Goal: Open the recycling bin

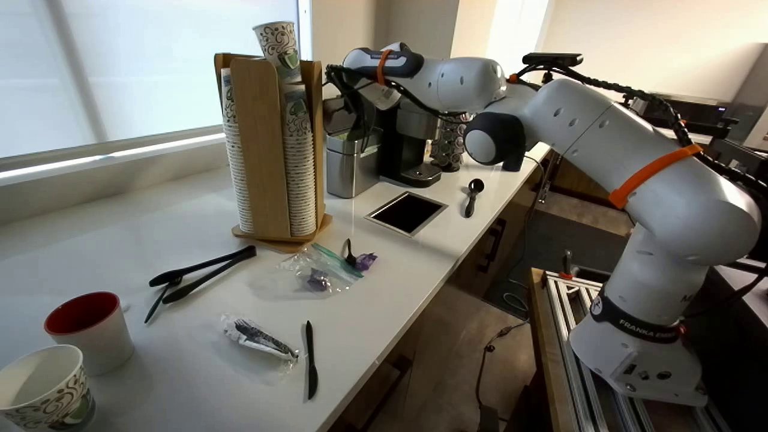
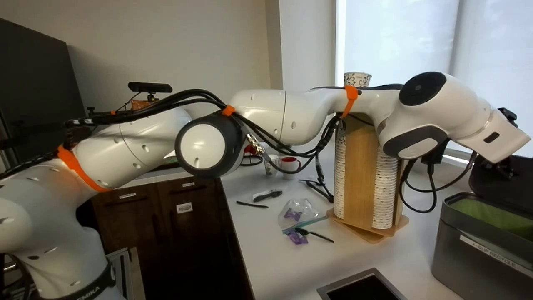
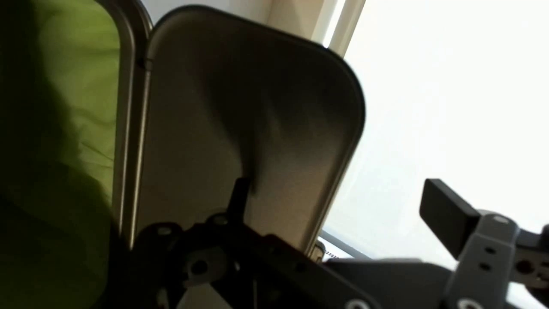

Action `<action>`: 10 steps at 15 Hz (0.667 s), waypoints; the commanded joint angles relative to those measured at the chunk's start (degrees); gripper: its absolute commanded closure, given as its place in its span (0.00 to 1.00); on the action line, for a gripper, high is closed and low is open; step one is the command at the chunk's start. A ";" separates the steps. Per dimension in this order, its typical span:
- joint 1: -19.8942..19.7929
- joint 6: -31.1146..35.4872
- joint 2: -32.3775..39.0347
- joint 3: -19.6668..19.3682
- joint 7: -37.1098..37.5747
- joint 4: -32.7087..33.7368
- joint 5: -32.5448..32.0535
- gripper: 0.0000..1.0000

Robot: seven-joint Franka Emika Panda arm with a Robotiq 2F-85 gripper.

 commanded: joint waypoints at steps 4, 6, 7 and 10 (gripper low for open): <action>-3.83 0.38 -1.72 4.29 8.69 -0.45 -11.85 0.00; -4.76 0.27 -3.20 4.97 1.65 -0.58 -5.42 0.00; -5.14 -1.14 -4.64 4.86 0.17 -1.95 -5.40 0.00; -7.61 -7.04 -10.16 7.01 -9.71 -7.22 -4.96 0.00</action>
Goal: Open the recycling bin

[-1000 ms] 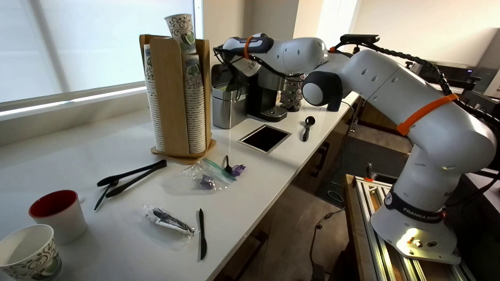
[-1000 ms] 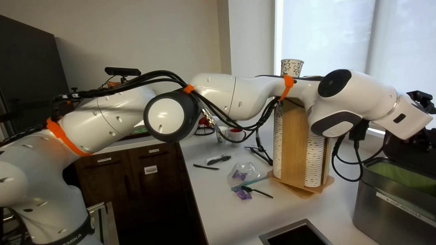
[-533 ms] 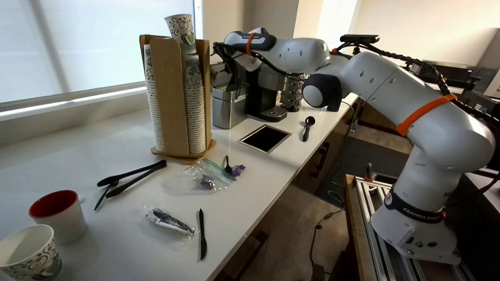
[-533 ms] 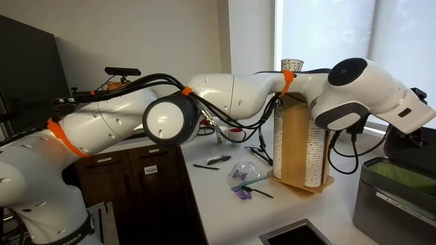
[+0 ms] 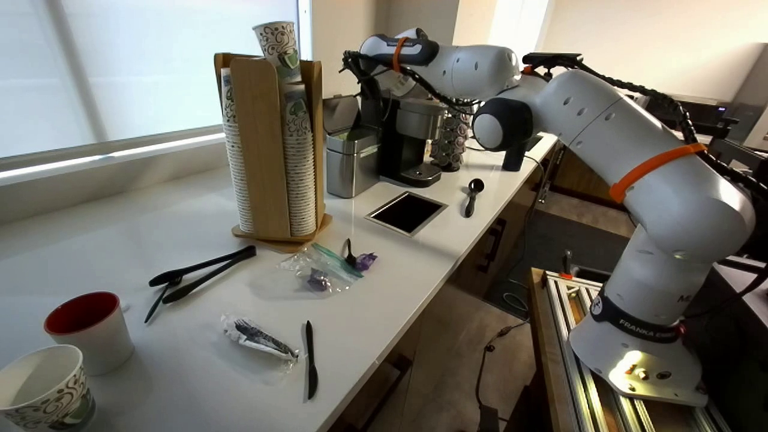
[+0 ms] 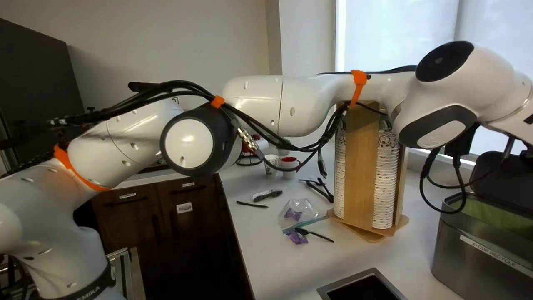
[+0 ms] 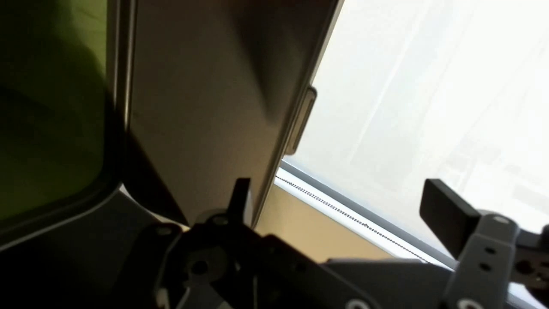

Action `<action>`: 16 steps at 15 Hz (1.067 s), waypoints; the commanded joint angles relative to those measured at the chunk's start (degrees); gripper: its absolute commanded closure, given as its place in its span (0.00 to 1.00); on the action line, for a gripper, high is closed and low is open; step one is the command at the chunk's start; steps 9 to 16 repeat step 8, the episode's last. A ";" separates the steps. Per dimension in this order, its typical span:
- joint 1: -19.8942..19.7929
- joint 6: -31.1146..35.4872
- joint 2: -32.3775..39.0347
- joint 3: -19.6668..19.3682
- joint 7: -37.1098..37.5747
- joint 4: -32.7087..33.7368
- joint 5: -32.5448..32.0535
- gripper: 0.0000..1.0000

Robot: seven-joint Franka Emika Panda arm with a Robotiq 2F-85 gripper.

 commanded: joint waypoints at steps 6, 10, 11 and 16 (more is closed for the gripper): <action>-7.95 -21.75 -17.41 4.92 -29.06 -18.02 1.90 0.00; -7.96 -19.93 -12.91 3.95 -25.92 -11.52 1.17 0.00; -7.96 -19.93 -12.91 3.95 -25.92 -11.52 1.17 0.00; -7.96 -19.93 -12.91 3.95 -25.92 -11.52 1.17 0.00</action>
